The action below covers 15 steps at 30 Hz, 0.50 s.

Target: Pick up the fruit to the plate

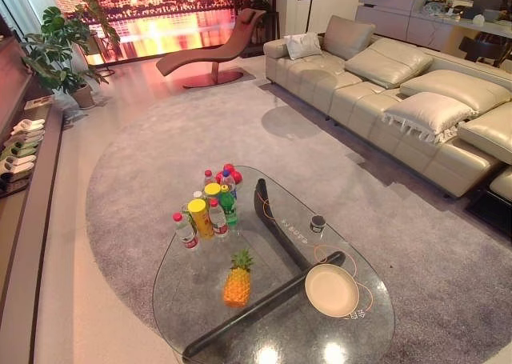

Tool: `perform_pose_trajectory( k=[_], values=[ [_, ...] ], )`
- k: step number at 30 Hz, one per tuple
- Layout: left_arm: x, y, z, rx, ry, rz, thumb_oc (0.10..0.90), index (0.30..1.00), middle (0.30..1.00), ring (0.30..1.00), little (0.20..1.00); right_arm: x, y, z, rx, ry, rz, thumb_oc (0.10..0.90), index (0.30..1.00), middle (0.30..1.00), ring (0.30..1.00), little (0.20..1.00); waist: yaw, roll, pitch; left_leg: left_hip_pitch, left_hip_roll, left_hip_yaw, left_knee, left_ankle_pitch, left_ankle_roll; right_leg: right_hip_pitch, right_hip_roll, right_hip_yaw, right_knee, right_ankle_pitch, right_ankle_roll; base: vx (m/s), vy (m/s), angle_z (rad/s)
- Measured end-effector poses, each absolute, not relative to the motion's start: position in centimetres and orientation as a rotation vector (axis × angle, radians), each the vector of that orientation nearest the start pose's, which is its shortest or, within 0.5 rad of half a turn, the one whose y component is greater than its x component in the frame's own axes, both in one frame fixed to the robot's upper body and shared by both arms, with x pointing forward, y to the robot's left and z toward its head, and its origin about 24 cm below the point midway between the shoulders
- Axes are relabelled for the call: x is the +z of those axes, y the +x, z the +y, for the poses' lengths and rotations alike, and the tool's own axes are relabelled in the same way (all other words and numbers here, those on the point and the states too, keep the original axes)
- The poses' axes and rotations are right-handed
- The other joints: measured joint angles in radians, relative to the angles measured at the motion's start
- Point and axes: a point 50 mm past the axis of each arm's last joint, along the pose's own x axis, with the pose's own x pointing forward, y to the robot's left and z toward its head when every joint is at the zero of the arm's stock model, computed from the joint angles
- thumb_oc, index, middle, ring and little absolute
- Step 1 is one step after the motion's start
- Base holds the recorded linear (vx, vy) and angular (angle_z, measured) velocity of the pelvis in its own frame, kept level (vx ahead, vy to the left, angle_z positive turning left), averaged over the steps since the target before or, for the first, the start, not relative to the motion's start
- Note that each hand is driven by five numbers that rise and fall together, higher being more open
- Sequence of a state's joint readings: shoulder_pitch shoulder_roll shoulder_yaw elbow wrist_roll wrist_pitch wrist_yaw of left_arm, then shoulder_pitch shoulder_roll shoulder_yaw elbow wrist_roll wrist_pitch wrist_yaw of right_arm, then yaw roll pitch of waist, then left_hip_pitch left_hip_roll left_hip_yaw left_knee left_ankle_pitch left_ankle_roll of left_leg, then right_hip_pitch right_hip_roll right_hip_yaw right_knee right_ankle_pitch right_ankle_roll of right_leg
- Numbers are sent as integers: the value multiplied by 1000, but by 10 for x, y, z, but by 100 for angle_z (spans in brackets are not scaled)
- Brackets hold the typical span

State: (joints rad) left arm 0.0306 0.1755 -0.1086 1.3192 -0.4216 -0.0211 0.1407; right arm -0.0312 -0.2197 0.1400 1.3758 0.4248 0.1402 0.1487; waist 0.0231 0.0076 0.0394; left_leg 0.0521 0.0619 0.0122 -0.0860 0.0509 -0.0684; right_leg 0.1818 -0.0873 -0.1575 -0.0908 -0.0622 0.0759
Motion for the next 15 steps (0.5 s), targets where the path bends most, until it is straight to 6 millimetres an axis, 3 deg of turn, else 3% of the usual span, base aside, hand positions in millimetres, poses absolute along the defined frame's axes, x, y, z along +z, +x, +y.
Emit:
perform_pose_trajectory(
  k=[15],
  values=[
    [-171,56,222,447,-54,1304,800,900,900,900,900,-171,59,-221,-188,203,1430,800,900,900,900,900,1,-4,8,-2,1,0,0,0,0,-1,0,-1,0,-1,1,0,11,-2]
  ],
)
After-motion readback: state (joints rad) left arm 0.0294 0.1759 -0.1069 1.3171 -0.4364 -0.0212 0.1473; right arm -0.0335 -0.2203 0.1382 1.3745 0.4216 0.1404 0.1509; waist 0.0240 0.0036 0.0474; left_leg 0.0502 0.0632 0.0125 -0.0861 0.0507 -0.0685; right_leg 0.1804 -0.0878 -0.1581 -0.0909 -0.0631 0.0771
